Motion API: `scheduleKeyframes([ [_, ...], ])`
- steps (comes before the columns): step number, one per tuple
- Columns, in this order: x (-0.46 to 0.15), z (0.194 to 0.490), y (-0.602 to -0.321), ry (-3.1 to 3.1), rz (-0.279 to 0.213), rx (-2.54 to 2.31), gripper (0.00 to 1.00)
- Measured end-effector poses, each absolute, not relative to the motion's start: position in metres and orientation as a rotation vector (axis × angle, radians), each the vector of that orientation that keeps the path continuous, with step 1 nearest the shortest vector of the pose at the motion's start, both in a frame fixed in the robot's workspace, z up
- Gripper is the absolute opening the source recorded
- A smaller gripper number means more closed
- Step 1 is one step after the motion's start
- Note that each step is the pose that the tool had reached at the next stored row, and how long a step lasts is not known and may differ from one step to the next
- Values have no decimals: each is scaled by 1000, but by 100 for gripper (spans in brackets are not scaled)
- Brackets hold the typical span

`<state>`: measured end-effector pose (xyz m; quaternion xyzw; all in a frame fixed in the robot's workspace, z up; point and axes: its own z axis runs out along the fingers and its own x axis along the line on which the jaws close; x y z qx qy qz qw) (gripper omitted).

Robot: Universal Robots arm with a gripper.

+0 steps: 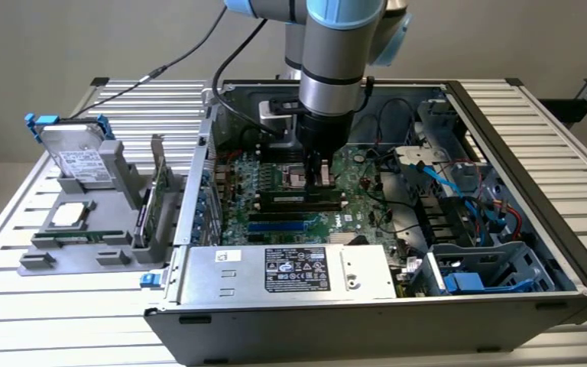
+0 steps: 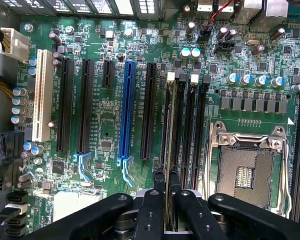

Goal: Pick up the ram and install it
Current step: 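Insert the ram into the slot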

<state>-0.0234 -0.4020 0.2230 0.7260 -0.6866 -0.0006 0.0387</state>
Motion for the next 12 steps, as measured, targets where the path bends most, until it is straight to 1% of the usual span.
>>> scheduleKeyframes([
  [12,-23,222,-402,-2108,-6,2220,14],
])
